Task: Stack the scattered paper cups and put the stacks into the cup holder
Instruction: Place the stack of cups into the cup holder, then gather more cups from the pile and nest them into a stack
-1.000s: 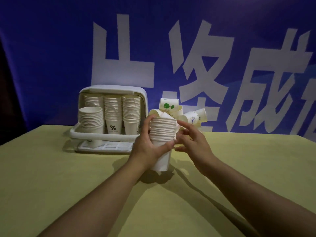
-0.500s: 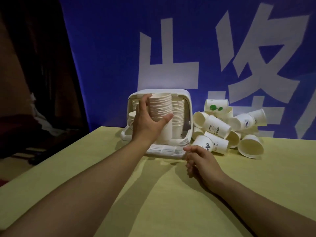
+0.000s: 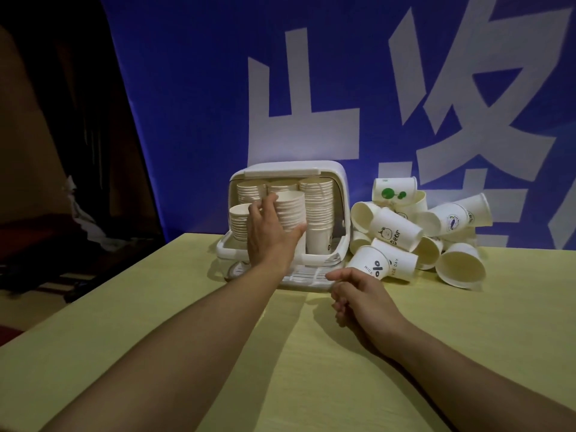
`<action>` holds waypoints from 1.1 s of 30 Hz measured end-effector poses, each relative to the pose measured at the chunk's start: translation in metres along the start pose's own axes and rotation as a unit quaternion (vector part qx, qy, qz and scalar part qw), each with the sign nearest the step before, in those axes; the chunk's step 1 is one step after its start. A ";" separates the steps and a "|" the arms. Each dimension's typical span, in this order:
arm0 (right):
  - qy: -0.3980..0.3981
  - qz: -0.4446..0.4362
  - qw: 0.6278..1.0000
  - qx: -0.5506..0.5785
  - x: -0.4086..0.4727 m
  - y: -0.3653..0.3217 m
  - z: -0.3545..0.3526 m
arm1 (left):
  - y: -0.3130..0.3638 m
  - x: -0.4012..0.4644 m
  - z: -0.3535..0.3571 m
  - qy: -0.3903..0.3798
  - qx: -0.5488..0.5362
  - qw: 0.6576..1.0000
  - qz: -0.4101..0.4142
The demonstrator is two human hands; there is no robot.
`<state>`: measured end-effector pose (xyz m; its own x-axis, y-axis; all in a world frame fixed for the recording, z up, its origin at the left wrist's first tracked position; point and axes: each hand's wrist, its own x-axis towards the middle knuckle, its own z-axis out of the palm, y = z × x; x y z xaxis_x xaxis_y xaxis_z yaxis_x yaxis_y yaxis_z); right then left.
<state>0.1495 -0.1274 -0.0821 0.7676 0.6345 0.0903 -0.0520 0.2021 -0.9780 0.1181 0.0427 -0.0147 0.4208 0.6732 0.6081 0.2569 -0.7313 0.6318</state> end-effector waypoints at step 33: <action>0.281 -0.107 0.929 -0.215 0.003 -0.005 -0.037 | 0.055 -0.111 0.031 -0.261 -0.176 0.949 0.000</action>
<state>0.1757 -0.1536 -0.0840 0.9496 0.0990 0.2975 0.3079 -0.1152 -0.9444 0.1123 -0.0757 -0.0622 0.8181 0.4602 0.3449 -0.0107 -0.5874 0.8093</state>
